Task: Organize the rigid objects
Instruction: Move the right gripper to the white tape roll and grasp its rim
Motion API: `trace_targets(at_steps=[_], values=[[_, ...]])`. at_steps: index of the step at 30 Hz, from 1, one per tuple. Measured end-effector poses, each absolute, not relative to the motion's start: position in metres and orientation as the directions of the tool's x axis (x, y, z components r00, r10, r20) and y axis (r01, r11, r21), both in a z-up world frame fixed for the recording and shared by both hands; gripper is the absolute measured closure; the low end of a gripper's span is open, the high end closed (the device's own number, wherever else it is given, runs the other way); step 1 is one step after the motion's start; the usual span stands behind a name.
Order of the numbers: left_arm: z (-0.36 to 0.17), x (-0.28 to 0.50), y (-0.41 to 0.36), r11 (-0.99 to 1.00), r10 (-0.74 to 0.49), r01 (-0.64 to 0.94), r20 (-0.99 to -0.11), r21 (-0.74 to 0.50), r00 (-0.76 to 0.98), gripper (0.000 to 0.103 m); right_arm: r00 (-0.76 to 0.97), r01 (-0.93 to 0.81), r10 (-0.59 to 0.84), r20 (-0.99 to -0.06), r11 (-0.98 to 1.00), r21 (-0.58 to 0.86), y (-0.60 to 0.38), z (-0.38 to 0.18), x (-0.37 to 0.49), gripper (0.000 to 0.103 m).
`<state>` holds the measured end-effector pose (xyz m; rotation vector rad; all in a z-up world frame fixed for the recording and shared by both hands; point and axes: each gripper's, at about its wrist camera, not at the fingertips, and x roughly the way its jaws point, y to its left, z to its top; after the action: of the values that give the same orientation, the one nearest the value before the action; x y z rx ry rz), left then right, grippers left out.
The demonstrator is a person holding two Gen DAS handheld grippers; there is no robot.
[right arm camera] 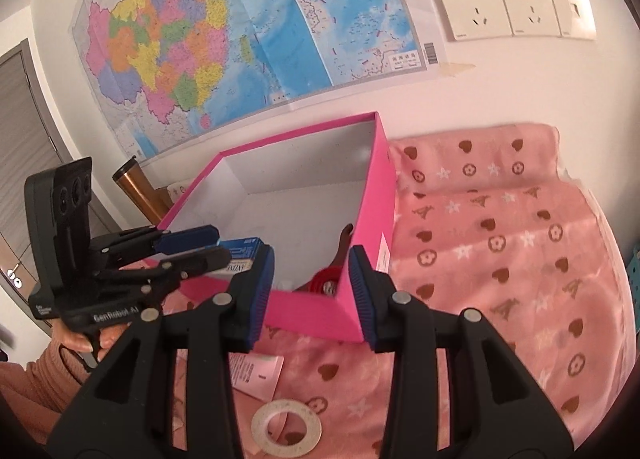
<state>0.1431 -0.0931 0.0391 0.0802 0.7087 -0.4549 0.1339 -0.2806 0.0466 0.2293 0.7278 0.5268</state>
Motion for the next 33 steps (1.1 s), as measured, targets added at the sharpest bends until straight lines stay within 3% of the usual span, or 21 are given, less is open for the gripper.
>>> trace_targets(at_steps=[6, 17, 33], values=[[0.041, 0.118, -0.09, 0.886, -0.41, 0.453, -0.629, -0.101, 0.661, 0.058, 0.578, -0.41, 0.564, -0.59, 0.826, 0.387, -0.282, 0.035, 0.111, 0.062], [0.017, 0.075, -0.087, 0.867, -0.454, 0.469, -0.66, -0.17, 0.599, 0.051, 0.439, -0.431, 0.528, -0.727, 0.834, 0.345, -0.265, -0.022, 0.079, 0.062], [-0.027, 0.052, -0.107, 0.829, -0.517, 0.481, -0.717, -0.285, 0.467, 0.05, 0.404, -0.421, 0.473, -0.783, 0.856, 0.3, -0.258, -0.043, 0.068, 0.062]])
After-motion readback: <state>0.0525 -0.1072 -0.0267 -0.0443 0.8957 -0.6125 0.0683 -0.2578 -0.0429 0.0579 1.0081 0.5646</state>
